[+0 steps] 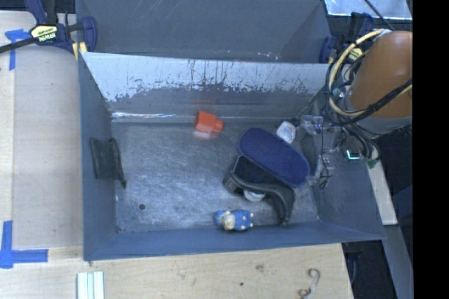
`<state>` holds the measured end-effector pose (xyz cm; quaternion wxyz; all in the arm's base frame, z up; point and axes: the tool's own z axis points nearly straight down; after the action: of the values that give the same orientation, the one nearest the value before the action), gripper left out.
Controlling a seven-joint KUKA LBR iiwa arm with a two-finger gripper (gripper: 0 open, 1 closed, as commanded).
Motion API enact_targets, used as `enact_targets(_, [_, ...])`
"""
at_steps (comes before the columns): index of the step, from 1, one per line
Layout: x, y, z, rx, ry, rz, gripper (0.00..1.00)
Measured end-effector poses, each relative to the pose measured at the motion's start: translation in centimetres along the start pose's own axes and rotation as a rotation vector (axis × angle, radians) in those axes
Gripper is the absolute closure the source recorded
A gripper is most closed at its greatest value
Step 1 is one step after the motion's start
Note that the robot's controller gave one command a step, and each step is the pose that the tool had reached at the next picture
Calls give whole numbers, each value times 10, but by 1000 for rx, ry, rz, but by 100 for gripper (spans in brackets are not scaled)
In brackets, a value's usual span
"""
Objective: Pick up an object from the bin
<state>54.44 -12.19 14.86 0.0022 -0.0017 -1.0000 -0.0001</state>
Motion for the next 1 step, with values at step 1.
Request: enact_targets(1, [2, -6, 80, 0, -5, 142, 0])
